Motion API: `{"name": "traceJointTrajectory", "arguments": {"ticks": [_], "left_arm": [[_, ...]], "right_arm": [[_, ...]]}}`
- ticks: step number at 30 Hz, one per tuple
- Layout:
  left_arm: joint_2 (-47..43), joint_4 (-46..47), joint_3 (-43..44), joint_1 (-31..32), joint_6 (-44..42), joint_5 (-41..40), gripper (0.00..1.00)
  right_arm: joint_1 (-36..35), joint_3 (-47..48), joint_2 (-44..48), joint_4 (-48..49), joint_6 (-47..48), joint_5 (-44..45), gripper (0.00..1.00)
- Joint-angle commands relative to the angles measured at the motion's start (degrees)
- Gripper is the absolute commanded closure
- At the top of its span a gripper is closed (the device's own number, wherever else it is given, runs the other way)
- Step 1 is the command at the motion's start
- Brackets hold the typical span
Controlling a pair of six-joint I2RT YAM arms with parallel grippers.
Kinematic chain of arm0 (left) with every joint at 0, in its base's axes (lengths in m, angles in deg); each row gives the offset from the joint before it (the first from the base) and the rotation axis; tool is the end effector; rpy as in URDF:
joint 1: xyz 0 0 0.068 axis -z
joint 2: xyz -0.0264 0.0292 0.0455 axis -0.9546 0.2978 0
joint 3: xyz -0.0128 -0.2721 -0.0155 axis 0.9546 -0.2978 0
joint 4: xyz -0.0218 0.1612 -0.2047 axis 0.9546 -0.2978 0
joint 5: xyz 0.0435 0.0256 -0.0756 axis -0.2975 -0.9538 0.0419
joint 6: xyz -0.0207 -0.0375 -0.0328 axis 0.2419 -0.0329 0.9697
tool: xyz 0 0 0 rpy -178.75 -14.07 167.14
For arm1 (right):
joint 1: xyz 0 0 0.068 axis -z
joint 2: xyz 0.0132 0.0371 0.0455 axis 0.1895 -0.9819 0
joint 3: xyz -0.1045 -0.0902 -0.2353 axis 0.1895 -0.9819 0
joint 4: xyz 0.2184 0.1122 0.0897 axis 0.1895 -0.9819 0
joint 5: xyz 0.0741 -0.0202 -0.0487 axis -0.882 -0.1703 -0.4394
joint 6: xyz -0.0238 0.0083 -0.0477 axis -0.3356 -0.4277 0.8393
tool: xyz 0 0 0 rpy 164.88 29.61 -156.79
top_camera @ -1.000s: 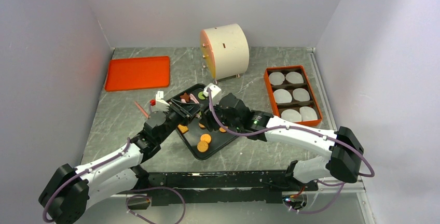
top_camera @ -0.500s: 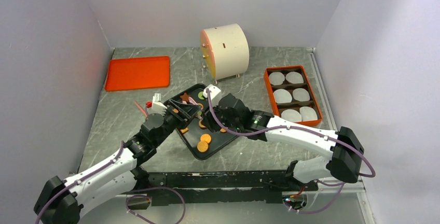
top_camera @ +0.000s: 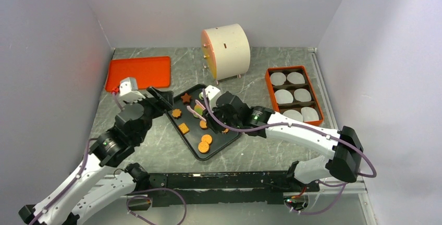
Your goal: Pack the cookies
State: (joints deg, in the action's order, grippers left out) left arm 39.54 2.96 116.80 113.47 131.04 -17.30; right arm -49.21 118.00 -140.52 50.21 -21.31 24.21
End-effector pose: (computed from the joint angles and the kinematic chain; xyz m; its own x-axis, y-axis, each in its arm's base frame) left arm 0.1189 -0.0782 0.3459 -0.2367 -0.6075 -0.7583 0.0069 0.7794 -0.6265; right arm 0.1528 0.2619 0.2990 -0.4347 -0.4127 -0.8004 -0.7793 0.6178 0.1047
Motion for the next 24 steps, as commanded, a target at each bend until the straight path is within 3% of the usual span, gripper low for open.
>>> {"name": "traceJointTrajectory", "arguments": {"ticks": [1,12,20,24], "left_arm": [[-1.2,-8.9,4.3,0.1,-14.9,-10.8,0.21],[-7.6,-3.4,-0.7,0.2,-25.9,-11.3,0.20],[-6.6,-0.9,-3.0,-0.3,-31.1,-9.7,0.15],[-5.0,-1.7,-3.1,-3.4,-31.5,-8.6,0.13]], "right_arm": [[0.4,3.9,-1.0,-4.9,0.2,2.4,0.58],[0.5,11.1,-6.0,-15.1,-1.0,5.0,0.54],[2.1,12.6,-9.7,-20.5,-0.3,3.6,0.53],[3.3,12.0,-11.9,-20.7,0.8,3.5,0.53]]}}
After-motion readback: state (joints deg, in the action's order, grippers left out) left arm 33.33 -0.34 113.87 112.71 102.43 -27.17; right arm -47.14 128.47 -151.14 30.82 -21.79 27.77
